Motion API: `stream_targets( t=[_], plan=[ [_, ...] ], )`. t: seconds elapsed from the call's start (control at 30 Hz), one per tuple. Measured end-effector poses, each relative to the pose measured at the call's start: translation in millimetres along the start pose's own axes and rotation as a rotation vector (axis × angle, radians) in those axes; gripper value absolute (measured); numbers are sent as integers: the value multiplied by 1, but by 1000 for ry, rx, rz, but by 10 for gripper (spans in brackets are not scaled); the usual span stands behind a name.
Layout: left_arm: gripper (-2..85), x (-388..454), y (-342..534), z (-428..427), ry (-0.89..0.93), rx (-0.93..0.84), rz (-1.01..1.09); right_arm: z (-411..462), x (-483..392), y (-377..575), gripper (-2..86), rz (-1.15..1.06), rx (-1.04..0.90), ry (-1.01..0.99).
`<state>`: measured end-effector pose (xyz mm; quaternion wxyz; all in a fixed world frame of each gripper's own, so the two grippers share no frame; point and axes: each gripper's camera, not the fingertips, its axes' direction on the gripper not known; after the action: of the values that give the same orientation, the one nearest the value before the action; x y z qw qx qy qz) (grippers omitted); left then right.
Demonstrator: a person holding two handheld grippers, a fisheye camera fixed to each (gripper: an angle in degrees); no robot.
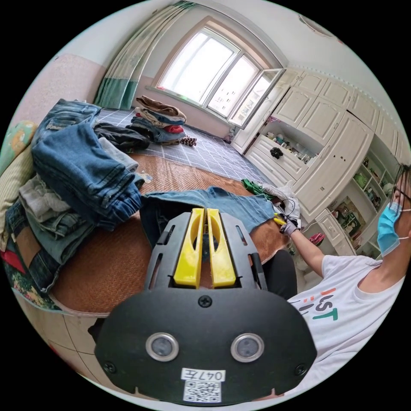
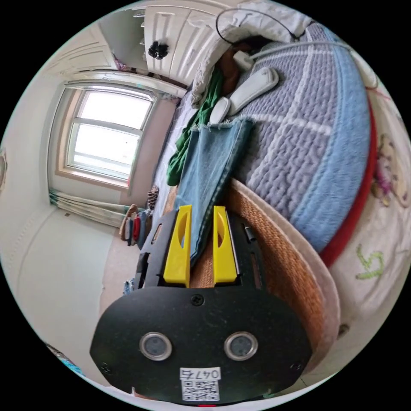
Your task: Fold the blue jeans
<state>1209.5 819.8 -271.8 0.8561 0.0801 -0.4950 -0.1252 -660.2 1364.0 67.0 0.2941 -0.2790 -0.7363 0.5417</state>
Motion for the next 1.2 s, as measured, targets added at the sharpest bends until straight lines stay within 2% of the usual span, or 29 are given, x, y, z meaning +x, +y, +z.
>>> stream_targets(
  t=[0.1,0.23,0.37,0.47,0.57,0.77,0.97,1.2],
  plan=[
    [-10,-6,3,7,-6,-32,-12,6,12,-7,-4,48,-12,-39],
    [-10,-5,9,-1,-50,-54,24,-33,-6,-4,-7,-103,-55,117],
    [-10,-16,22,-9,16,-125,23,-91,-3,11,-2,-208,-84,210],
    [-10,-14,33,-13,48,-155,30,-112,21,7,28,-177,-128,216],
    [-10,-11,39,-17,56,-149,41,-137,45,0,37,-110,-70,132],
    [-10,-21,40,-16,79,-133,39,-118,52,-26,6,-92,-109,90],
    [-10,-29,41,-17,83,-132,54,-119,35,-42,10,-132,-106,193],
    [-10,-50,41,-13,136,-108,39,-104,25,-65,-9,-144,-145,186]
  ],
)
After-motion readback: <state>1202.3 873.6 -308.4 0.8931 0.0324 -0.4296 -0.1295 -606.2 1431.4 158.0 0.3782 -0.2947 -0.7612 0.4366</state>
